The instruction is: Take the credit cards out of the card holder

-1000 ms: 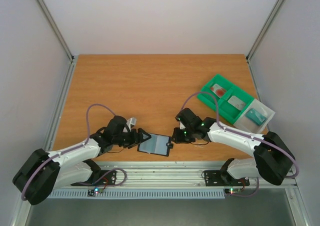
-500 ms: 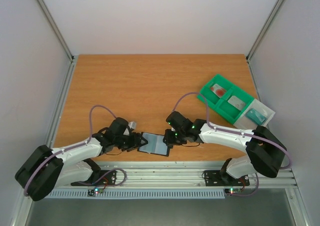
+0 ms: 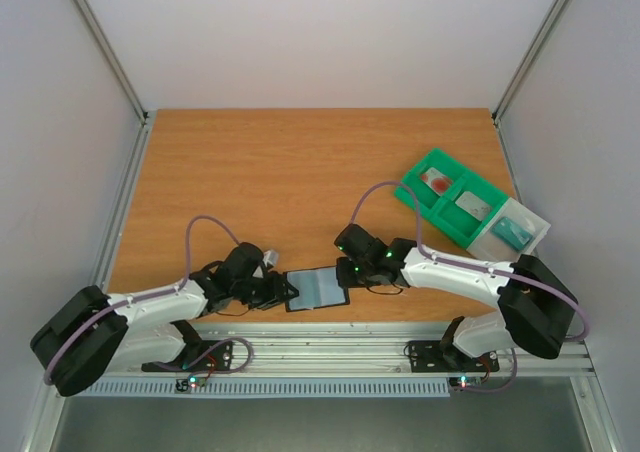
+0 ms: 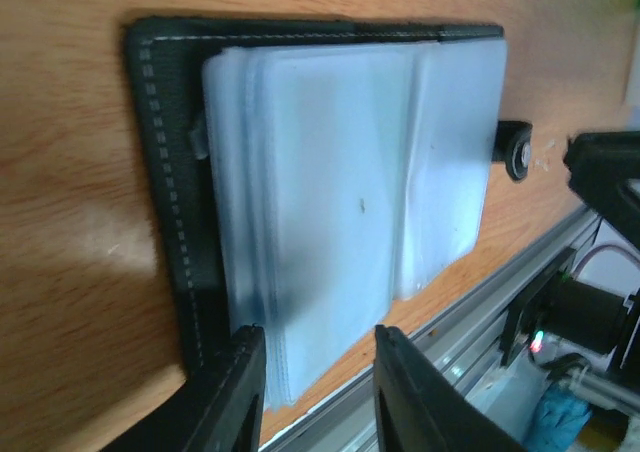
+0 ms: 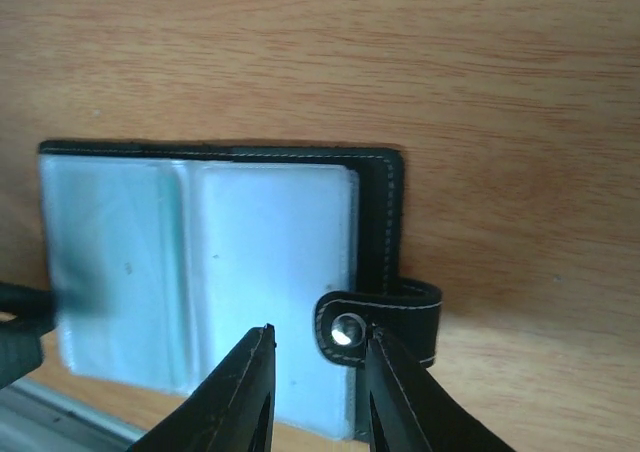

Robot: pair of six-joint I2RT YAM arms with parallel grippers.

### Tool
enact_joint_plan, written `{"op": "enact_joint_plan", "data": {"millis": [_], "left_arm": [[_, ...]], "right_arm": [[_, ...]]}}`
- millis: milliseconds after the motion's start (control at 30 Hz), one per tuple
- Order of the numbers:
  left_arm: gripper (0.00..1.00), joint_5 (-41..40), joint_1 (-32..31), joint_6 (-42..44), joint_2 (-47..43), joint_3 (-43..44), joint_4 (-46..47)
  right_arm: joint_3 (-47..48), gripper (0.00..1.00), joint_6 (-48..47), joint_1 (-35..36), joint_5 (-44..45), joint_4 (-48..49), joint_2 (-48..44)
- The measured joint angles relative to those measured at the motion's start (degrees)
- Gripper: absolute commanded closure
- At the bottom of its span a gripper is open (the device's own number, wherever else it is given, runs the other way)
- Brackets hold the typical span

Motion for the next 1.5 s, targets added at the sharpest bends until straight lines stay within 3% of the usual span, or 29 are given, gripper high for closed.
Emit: {"op": "enact_joint_plan", "data": {"millis": [233,667,1067,1500], "left_arm": [[0.57,-3.23,-0.02,-3.52,-4.63,-1.57,0.07],[0.47,-8.68,-0.04,-6.88,-17.51,-4.63,-1.49],[0.44,-9.44,-0.04,-6.88,-18.88,-4.74,-3.76],[0.35,-7.13,-0.04,-6.78,-16.85,-4.74,-0.37]], "right_arm": [[0.13,0.73,1.11,1.51,-5.42,3.43,-0.37],[3.06,0.74,3.06,4.76,-9.77,7.91,8.72],[4.74,0.75,3.93,4.76,-11.54,9.97,13.09],[4.48,0.96,4.46,4.76,-10.78,10.36,14.67]]}}
